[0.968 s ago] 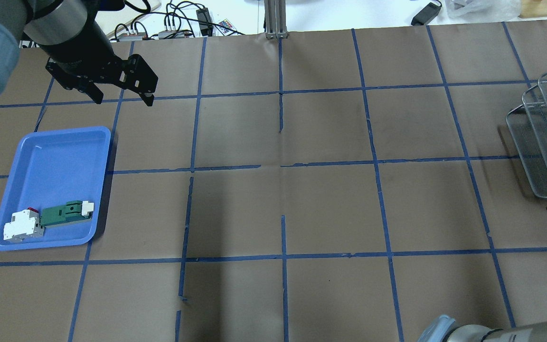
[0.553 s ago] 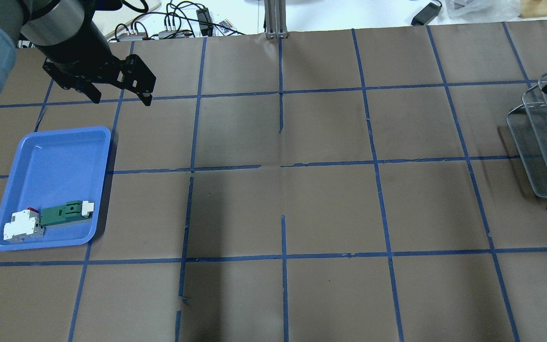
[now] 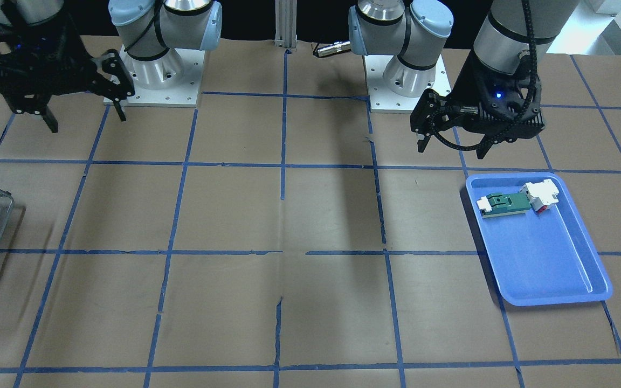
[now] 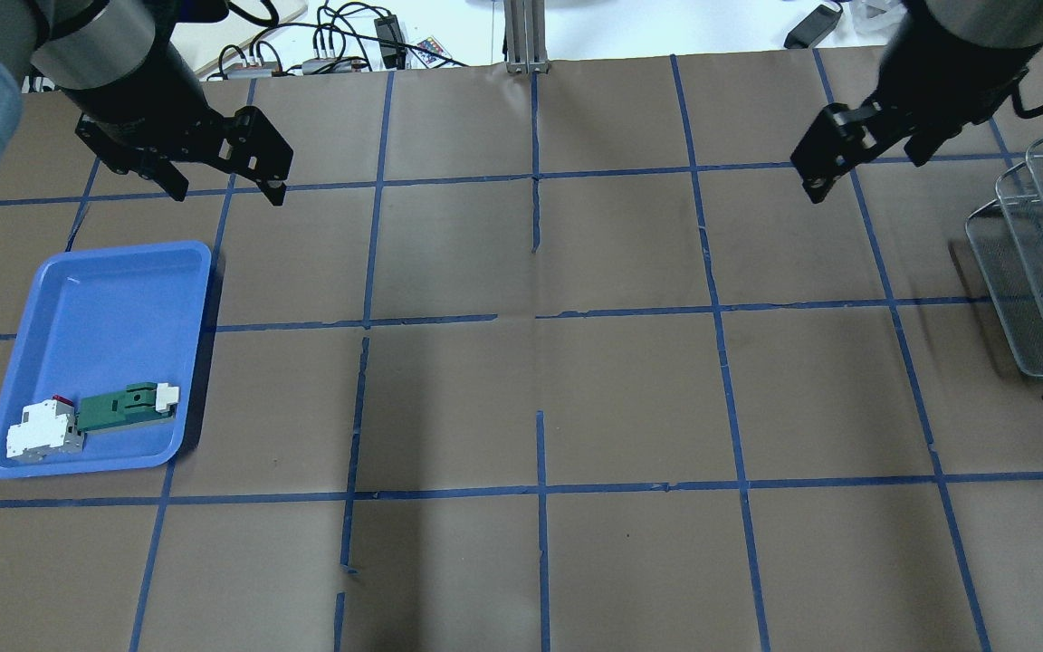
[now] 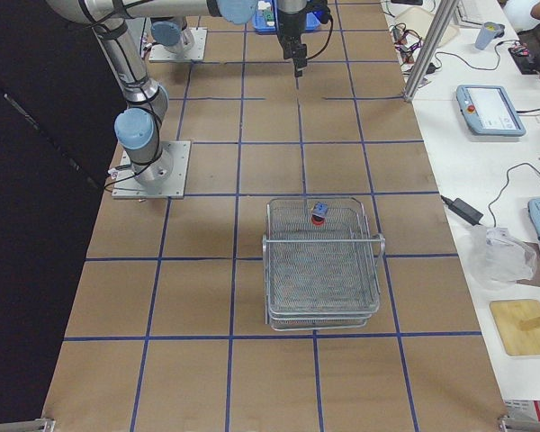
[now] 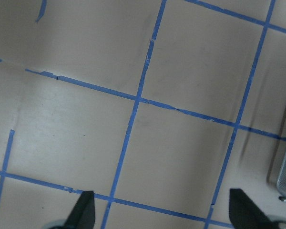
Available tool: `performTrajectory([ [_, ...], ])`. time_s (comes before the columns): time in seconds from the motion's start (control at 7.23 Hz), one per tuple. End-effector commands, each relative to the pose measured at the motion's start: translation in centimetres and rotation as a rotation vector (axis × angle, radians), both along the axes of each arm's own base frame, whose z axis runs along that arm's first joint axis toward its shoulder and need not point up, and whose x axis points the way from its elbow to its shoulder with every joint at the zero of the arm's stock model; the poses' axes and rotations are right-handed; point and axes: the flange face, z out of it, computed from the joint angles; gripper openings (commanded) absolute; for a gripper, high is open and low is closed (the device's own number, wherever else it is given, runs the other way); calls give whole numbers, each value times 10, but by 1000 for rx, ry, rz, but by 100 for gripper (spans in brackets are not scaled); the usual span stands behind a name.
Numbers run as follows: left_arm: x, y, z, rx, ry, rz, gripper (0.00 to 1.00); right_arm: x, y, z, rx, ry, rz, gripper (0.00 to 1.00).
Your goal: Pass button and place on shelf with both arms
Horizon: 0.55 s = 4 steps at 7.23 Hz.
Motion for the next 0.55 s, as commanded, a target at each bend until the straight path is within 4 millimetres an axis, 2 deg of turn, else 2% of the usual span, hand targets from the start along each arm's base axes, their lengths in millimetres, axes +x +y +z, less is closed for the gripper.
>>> performTrajectory([
  [0.0,0,0,1,-1,0,1,100,19,-14,-10,35,-7,-188,100],
  [0.41,0,0,1,-3,0,1,100,-1,-30,-16,63,-36,-273,100],
])
